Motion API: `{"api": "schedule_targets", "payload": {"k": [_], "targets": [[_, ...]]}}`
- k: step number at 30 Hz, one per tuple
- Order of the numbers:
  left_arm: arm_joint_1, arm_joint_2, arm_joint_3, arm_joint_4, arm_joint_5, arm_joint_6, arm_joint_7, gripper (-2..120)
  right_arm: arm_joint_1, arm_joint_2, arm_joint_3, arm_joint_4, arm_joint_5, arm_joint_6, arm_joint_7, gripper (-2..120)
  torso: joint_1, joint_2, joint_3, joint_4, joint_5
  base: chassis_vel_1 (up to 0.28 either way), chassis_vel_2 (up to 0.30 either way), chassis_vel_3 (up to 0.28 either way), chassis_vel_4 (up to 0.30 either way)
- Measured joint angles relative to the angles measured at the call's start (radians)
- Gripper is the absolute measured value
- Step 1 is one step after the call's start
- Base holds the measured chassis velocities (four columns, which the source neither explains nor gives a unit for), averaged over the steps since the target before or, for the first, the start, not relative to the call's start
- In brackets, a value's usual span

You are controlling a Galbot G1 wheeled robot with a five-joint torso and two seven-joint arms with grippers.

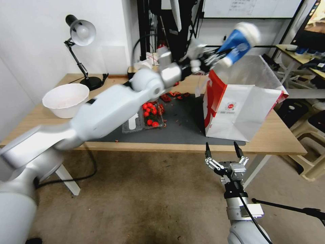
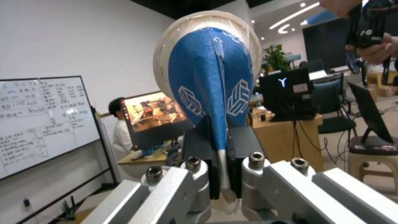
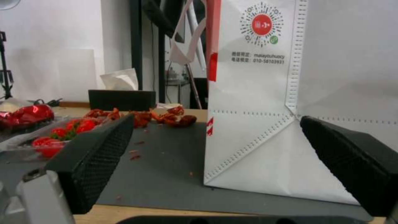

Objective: Pick up the trash from the table and place it into the takeout bag.

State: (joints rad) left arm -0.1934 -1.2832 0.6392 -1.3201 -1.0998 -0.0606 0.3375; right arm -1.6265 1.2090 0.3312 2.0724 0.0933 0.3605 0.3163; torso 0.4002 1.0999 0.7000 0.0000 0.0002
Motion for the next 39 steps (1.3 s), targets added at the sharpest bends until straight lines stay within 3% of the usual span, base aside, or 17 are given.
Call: {"api": "schedule_targets", "payload": {"k": [4, 11, 17, 19, 21, 23, 31, 34, 39], "targets": [[-0.053, -0.062, 0.075, 0.108, -0.009, -0.004, 0.021, 2, 0.000, 0.007, 0.003, 0.006, 0.000, 0.002, 0.001, 100, 0.000, 0.000, 0.000, -0.0002, 0.0000, 0.000, 0.000, 0.000, 0.000], [-0.062, -0.071, 0.140, 0.146, -0.006, -0.004, 0.026, 7, 0.004, 0.017, 0.001, 0.006, 0.000, 0.005, 0.001, 100, 0.000, 0.000, 0.000, 0.0001, -0.0003, 0.000, 0.000, 0.000, 0.000], [-0.059, -0.069, 0.153, 0.150, -0.002, -0.002, 0.022, 27, 0.007, 0.019, -0.002, 0.005, -0.001, 0.005, 0.000, 100, 0.000, 0.000, 0.000, 0.0001, -0.0003, 0.000, 0.000, 0.000, 0.000], [-0.059, -0.069, 0.152, 0.147, -0.002, -0.001, 0.017, 40, 0.007, 0.019, -0.002, 0.005, -0.002, 0.005, 0.000, 100, 0.000, 0.000, 0.000, 0.0000, -0.0003, 0.000, 0.000, 0.000, 0.000], [-0.059, -0.069, 0.151, 0.146, -0.002, -0.001, 0.016, 42, 0.007, 0.019, -0.002, 0.005, -0.002, 0.005, 0.000, 100, 0.000, 0.000, 0.000, 0.0000, -0.0002, 0.000, 0.000, 0.000, 0.000], [-0.058, -0.068, 0.141, 0.139, -0.002, -0.001, 0.004, 56, 0.005, 0.017, -0.002, 0.006, -0.002, 0.005, 0.000, 100, 0.000, 0.000, 0.000, -0.0001, -0.0002, 0.000, 0.000, 0.000, 0.000], [-0.040, -0.050, 0.107, 0.112, -0.002, -0.001, -0.032, 79, 0.005, 0.016, -0.001, 0.009, -0.002, 0.006, 0.000, 100, 0.000, 0.000, 0.000, -0.0001, -0.0002, 0.000, 0.000, 0.000, 0.000], [-0.001, -0.024, 0.040, 0.067, -0.030, -0.002, -0.097, 93, 0.005, 0.016, -0.001, 0.012, -0.001, 0.006, 0.000, 100, 0.000, 0.000, 0.000, -0.0002, -0.0003, 0.000, 0.000, 0.000, 0.000], [0.069, 0.047, -0.052, 0.006, -0.044, -0.002, -0.168, 100, 0.005, 0.015, 0.000, 0.016, 0.000, 0.002, 0.000, 100, 0.000, 0.000, 0.000, -0.0002, -0.0005, 0.000, 0.000, 0.000, 0.000]]}}
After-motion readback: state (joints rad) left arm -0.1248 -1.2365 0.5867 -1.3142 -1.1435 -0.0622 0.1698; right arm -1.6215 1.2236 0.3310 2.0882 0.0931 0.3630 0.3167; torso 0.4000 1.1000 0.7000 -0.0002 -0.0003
